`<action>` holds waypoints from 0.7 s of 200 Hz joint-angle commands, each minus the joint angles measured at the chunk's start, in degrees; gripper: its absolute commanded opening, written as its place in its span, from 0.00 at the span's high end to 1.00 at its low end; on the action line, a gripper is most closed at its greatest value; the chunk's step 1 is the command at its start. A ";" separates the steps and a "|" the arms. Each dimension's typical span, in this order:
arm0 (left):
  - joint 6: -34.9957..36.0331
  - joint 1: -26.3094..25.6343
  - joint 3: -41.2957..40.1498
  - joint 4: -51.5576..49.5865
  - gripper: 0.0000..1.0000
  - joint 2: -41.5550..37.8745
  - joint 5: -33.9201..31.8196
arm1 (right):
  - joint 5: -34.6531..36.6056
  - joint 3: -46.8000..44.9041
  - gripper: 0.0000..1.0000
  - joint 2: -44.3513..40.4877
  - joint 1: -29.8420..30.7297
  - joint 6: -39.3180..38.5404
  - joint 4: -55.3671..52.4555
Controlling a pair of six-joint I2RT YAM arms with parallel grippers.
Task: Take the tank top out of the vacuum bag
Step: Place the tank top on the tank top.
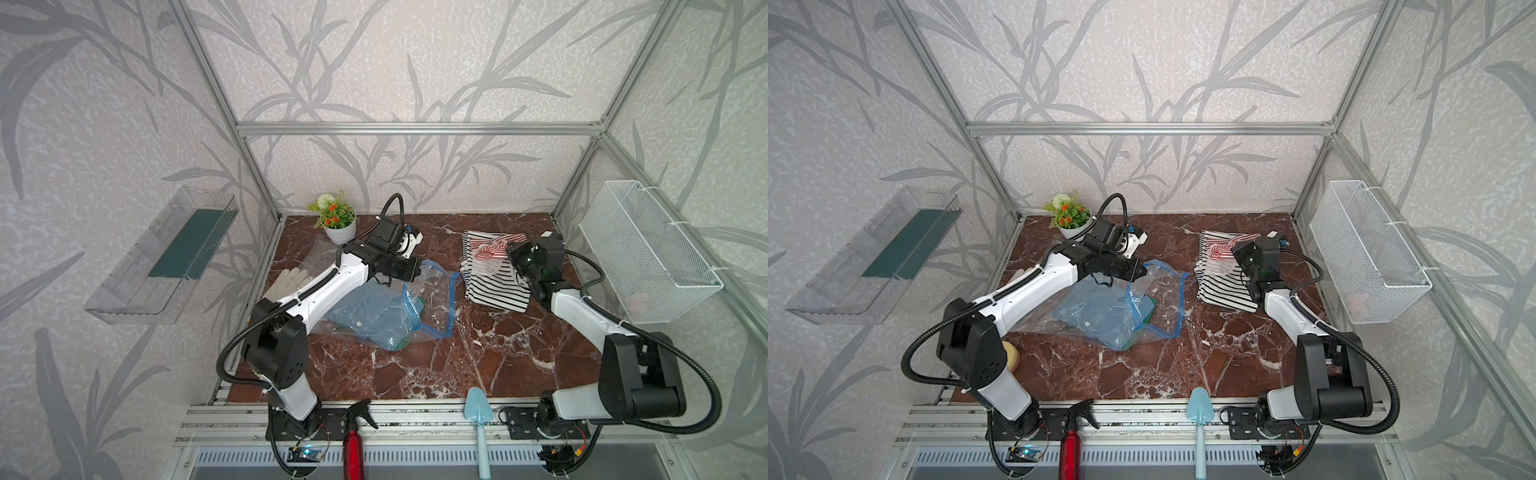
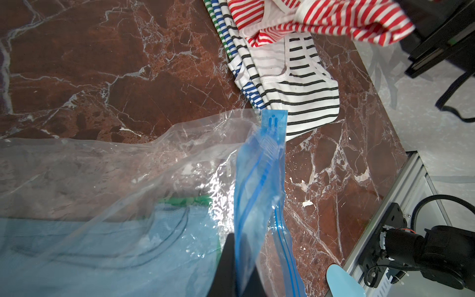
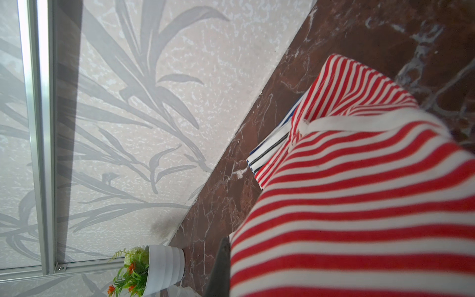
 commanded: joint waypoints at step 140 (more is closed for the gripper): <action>-1.48 0.18 -0.47 1.31 1.00 -4.00 1.90 | -1.22 -15.16 0.88 -6.82 1.97 2.73 -0.82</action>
